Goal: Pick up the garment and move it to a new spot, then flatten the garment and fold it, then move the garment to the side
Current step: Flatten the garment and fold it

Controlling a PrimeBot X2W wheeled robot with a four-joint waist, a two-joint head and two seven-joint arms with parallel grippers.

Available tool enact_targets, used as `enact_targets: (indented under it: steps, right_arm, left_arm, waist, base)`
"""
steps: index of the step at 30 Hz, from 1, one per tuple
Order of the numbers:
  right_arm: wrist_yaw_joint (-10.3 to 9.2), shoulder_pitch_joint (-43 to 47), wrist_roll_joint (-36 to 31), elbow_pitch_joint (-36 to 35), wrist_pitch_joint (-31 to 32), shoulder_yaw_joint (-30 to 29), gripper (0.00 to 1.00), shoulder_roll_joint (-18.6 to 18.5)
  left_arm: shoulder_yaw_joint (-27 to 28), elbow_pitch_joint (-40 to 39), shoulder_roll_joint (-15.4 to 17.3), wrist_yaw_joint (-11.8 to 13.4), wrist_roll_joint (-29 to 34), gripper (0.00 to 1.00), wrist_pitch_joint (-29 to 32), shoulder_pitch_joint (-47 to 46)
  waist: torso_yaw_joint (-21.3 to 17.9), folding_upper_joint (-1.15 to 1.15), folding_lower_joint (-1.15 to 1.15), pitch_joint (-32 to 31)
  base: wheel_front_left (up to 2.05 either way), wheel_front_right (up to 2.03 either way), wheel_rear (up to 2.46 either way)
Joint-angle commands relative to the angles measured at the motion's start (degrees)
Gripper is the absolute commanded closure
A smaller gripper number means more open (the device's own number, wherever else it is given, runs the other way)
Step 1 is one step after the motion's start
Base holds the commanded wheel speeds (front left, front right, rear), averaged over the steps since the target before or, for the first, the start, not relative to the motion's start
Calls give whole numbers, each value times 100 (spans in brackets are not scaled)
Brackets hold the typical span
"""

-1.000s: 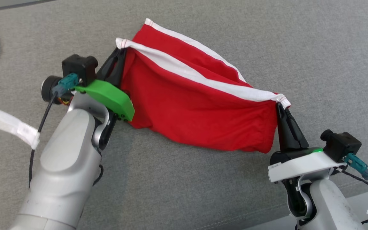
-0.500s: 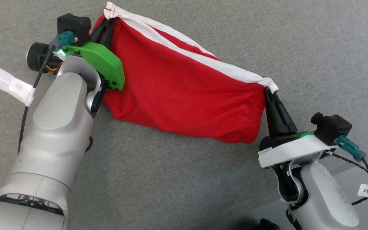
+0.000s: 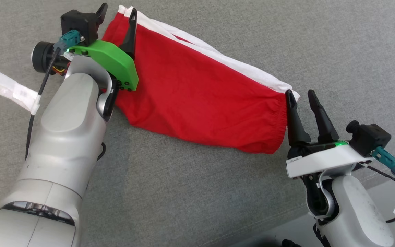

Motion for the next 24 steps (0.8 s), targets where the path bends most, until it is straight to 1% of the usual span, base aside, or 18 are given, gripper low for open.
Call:
enact_targets:
  steps: [1,5,8,12,19,21,24]
  right_arm:
    - [-8,133,-114,-56,-19,-98,0,-9]
    - [-8,420,-468,-119,-19,-419,0,-9]
    - [-8,613,-760,-171,-19,-633,0,-8]
    - [-8,800,-1105,-273,-19,-835,0,-8]
    - [-8,870,-1293,-612,-19,-944,0,-8]
    - [-8,857,-1278,-683,-19,-923,0,-7]
    - [-8,871,-1258,-783,-19,-913,0,-9]
  left_arm:
    - [30,-85,-24,-18,-28,0,-46,141]
    - [30,-318,-42,-43,-96,0,-36,497]
    - [-100,-183,-55,-64,-146,0,52,687]
    - [-191,54,-67,-76,-233,0,346,860]
    - [-151,492,-42,118,-351,0,782,806]
    - [-125,630,-35,142,-406,0,934,758]
    - [-101,780,-27,111,-493,0,1109,710]
  waist:
    - [143,0,0,-149]
    - [336,0,0,-383]
    - [463,0,0,-558]
    - [563,0,0,-704]
    - [478,0,0,-631]
    - [427,0,0,-583]
    - [363,0,0,-535]
  base:
    - [0,0,0]
    - [0,0,0]
    - [0,0,0]
    - [0,0,0]
    - [0,0,0]
    - [0,0,0]
    - [0,0,0]
